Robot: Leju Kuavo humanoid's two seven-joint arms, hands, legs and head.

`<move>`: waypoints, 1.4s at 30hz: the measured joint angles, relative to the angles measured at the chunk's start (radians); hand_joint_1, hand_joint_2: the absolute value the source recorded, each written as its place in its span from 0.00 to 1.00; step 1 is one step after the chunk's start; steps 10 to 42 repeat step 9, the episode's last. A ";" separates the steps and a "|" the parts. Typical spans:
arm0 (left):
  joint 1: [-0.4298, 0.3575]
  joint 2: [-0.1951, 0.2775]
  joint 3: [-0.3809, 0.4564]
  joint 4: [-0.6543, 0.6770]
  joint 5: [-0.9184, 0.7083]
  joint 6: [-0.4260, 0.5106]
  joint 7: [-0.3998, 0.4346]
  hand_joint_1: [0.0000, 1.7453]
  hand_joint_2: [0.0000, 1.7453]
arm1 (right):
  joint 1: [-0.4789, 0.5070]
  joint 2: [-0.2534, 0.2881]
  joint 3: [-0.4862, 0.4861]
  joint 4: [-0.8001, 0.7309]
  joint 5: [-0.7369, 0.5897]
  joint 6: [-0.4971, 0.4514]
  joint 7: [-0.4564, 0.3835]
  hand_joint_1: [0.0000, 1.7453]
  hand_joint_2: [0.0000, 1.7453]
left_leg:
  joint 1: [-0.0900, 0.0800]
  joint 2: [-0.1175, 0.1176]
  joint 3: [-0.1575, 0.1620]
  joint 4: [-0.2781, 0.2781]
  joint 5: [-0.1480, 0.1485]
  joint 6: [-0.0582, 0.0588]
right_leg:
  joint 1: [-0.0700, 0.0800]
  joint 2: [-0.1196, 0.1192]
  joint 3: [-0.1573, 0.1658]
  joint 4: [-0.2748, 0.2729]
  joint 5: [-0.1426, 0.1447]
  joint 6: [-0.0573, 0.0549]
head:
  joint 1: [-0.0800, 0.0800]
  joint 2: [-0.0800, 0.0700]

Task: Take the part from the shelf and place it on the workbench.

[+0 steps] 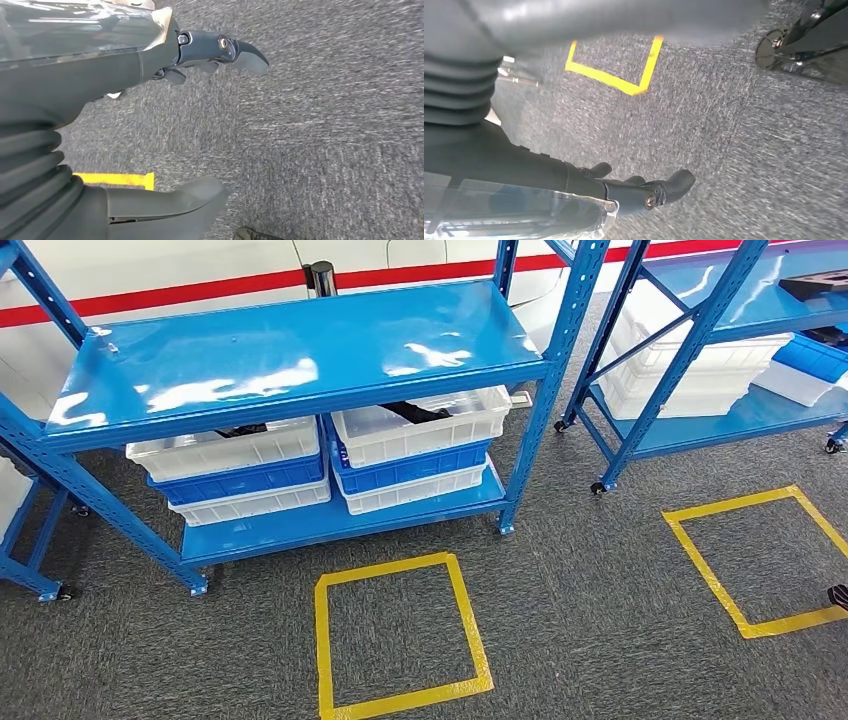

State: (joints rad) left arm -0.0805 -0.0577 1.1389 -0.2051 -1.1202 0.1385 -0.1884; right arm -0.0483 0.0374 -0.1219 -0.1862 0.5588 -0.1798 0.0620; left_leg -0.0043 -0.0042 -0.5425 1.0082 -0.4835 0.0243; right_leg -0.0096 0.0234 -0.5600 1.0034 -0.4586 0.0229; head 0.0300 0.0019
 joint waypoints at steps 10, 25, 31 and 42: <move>0.037 0.010 -0.184 -0.024 0.211 -0.026 0.035 0.00 0.00 | 0.030 -0.006 0.008 -0.022 -0.105 0.031 -0.006 0.00 0.00 | 0.002 0.000 -0.001 0.000 0.000 0.000 | 0.001 0.000 0.000 0.000 0.000 -0.001 | 0.000 0.000; 0.037 0.010 -0.184 -0.024 0.211 -0.026 0.035 0.00 0.00 | 0.030 -0.006 0.008 -0.022 -0.105 0.031 -0.006 0.00 0.00 | 0.002 0.000 -0.001 0.000 0.000 0.000 | 0.001 0.000 0.000 0.000 0.000 -0.001 | 0.000 0.000; 0.037 0.010 -0.184 -0.024 0.211 -0.026 0.035 0.00 0.00 | 0.030 -0.006 0.008 -0.022 -0.105 0.031 -0.006 0.00 0.00 | 0.002 0.000 -0.001 0.000 0.000 0.000 | 0.001 0.000 0.000 0.000 0.000 -0.001 | 0.000 0.000; 0.037 0.010 -0.184 -0.024 0.211 -0.026 0.035 0.00 0.00 | 0.030 -0.006 0.008 -0.022 -0.105 0.031 -0.006 0.00 0.00 | 0.002 0.000 -0.001 0.000 0.000 0.000 | 0.001 0.000 0.000 0.000 0.000 -0.001 | 0.000 0.000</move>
